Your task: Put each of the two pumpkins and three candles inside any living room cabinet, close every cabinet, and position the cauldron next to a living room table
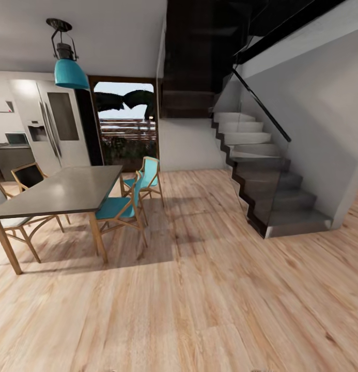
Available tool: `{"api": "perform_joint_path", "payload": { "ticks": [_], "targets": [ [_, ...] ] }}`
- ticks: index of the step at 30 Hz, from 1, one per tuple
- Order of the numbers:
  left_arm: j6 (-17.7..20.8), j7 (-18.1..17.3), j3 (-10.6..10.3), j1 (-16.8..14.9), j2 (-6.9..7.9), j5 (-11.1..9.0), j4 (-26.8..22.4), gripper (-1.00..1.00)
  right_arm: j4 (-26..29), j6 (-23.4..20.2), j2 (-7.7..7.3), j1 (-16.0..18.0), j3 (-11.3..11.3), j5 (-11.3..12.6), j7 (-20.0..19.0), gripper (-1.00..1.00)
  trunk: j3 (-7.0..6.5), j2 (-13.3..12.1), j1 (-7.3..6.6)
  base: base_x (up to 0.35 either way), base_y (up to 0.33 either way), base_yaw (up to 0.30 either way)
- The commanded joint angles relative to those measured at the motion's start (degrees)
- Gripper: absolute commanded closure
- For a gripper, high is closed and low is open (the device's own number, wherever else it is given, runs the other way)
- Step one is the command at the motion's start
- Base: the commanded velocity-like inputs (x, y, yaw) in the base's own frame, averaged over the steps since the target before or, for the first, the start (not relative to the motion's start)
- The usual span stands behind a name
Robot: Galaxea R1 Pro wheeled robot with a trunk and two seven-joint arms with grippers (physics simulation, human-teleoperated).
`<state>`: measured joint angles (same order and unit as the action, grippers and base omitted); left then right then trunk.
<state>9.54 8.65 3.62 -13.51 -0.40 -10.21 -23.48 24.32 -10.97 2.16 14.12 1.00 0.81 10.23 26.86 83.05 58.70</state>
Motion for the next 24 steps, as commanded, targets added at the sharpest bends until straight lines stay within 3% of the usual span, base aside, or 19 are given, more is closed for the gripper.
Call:
{"api": "perform_joint_path", "payload": {
  "ticks": [1, 4, 6, 13, 19, 24],
  "targets": [
    [0.31, 0.4, 0.6, -0.14, 0.38, -1.67, -0.33, -1.0, 0.35, -0.7, 0.26, 0.08, 0.05, 0.08, 0.56, -1.0, 0.07, 0.03, 0.03, 0.327, 0.0, 0.0],
    [-2.28, 0.71, 2.08, -0.31, 0.97, -5.28, -0.51, -1.0, 0.63, 0.09, 0.53, 0.12, -0.26, -0.53, 1.46, -1.0, 0.07, 0.03, 0.03, 0.309, 0.0, 0.0],
    [-3.6, 0.73, 2.5, -0.35, 1.08, -6.3, -0.51, -1.0, 0.97, 0.48, 0.56, 0.13, -0.39, -0.59, 1.57, -1.0, 0.07, 0.03, 0.03, 0.282, 0.0, 0.0],
    [-5.73, 0.75, 2.63, -0.09, 0.7, -7.13, -0.4, -1.0, 1.23, 0.95, 0.57, 0.15, -0.36, -0.26, 1.75, -1.0, 0.07, 0.03, 0.03, 0.107, 0.0, 0.0],
    [-16.22, 0.39, 3.05, 0.06, 0.49, -7.71, 6.07, -1.0, 0.7, 1.12, 0.56, 0.13, -0.31, -0.01, 1.73, -1.0, 0.07, 0.03, 0.03, 0.007, 0.0, 0.0],
    [-18.23, 0.01, 3.18, 0.07, 0.6, -8.19, 6.94, -1.0, 0.57, 1.13, 0.56, 0.13, -0.3, -0.01, 1.5, -1.0, 0.07, 0.03, 0.03, 0.0, 0.0, 0.0]
  ]
}}
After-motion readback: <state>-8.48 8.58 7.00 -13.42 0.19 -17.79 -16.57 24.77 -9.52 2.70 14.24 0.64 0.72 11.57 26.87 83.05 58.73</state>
